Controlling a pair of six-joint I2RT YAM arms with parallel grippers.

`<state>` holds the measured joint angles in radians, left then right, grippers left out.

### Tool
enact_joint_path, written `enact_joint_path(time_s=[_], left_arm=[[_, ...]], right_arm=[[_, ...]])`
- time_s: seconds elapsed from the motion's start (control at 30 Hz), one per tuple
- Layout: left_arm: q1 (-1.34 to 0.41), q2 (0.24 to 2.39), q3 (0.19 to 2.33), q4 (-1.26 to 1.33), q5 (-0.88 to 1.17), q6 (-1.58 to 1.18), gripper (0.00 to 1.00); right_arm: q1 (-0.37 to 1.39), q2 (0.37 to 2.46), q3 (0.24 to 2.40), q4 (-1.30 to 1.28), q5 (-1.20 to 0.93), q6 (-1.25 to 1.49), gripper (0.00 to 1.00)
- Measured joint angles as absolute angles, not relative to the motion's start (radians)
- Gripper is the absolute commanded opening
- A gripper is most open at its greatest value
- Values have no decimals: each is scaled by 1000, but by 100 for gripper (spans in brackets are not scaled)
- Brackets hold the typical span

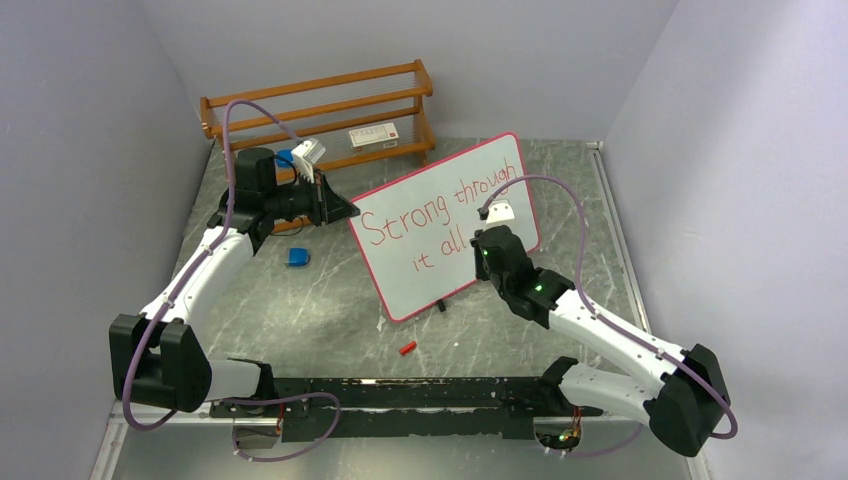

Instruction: Write a sentence on the whiteboard

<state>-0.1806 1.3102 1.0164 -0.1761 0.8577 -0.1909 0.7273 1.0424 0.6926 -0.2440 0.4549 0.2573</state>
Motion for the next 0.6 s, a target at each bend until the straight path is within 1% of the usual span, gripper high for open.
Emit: enact_joint_path(time_s=[0.27, 0.4, 0.5, 0.6], left_arm=[[-181, 1310, 1019, -179, 858, -191, 5], [-181, 1310, 1025, -192, 854, -189, 24], [-184, 1310, 1040, -215, 809, -172, 41], [-187, 1310, 1062, -259, 757, -163, 52]], right_arm=[[723, 991, 694, -273, 432, 253, 0], [722, 916, 710, -320, 425, 249, 0], [722, 858, 730, -357, 427, 246, 0], [722, 811, 747, -391, 433, 245, 0]])
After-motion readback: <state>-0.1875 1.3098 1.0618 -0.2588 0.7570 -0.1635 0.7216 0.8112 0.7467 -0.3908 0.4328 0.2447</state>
